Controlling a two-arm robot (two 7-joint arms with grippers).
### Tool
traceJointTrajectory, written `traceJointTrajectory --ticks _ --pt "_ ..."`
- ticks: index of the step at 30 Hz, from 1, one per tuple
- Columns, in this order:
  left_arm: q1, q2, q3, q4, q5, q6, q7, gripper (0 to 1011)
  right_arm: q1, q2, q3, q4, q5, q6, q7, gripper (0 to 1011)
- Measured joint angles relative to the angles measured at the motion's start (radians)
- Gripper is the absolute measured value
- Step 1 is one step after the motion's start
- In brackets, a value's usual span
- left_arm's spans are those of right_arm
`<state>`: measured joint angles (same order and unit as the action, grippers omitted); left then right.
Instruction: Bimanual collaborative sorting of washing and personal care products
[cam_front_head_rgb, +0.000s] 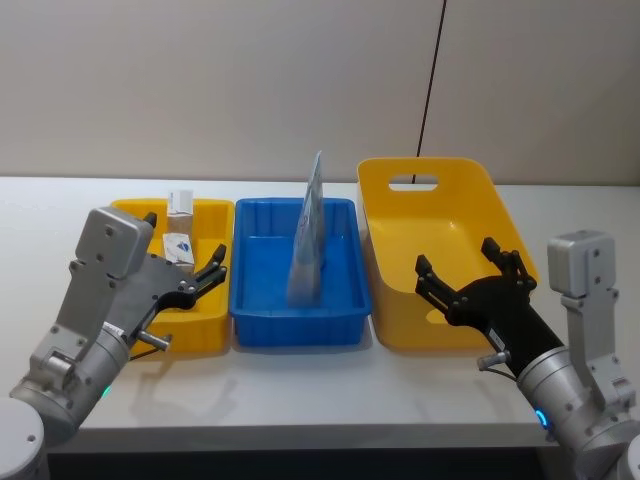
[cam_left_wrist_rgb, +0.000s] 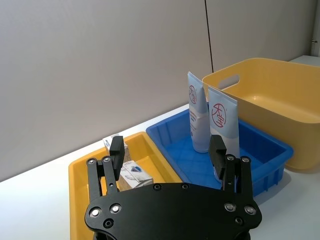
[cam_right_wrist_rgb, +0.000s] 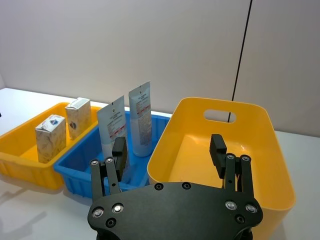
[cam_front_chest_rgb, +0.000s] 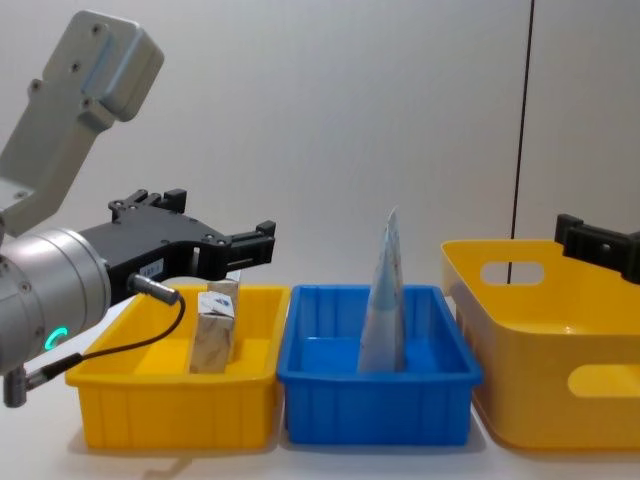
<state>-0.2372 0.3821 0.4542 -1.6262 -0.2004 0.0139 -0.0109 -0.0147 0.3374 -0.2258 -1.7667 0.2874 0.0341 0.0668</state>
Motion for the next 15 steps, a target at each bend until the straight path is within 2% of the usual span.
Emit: traceJointTrajectory --ticks 15 --pt "0.0 0.0 0.0 0.0 0.0 0.0 0.0 1001 0.0 0.0 0.0 0.0 0.0 0.0 0.0 1000"
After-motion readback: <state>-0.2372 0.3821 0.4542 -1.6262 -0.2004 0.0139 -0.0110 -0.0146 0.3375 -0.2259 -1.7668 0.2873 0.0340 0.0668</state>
